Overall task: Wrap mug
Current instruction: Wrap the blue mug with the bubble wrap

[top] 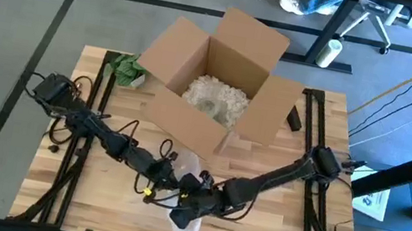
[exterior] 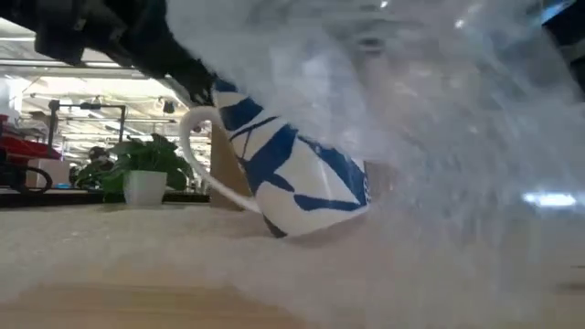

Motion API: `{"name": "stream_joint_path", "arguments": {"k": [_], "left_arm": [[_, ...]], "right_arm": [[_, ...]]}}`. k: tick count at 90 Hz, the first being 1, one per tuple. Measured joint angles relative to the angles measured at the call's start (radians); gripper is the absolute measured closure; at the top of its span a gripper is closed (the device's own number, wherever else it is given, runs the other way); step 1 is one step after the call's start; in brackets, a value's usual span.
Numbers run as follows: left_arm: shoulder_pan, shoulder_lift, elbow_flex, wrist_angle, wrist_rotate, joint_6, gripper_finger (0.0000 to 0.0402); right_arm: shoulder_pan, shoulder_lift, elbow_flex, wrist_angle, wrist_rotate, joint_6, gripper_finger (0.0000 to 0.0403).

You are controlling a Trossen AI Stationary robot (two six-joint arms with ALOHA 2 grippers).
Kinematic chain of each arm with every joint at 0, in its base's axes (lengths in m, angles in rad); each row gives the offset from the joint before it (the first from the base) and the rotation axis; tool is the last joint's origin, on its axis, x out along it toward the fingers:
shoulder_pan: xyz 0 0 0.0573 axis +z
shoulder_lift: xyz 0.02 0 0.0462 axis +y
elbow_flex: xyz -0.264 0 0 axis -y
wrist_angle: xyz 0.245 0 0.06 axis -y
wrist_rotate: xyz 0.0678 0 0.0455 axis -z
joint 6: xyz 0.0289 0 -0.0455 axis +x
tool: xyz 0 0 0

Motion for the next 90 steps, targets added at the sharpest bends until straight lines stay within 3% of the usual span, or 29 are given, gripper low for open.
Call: {"name": "stream_joint_path", "arguments": {"k": [23, 47, 59, 90], "left_arm": [[0.006, 0.009, 0.049, -0.083, 0.035, 0.019, 0.0399], [-0.006, -0.216, 0.048, -0.439, -0.004, 0.035, 0.0399], [-0.040, -0.306, 0.048, -0.542, -0.024, 0.027, 0.0399], [-0.170, -0.281, 0.044, -0.525, -0.099, 0.003, 0.0399]], "right_arm": [[0.000, -0.002, 0.002, -0.087, -0.052, 0.066, 0.0403], [-0.015, -0.002, 0.001, -0.174, -0.133, 0.109, 0.0403], [-0.029, -0.002, 0.000, -0.175, -0.163, 0.109, 0.0403], [-0.100, 0.019, -0.001, -0.191, -0.310, 0.057, 0.0403]]}}
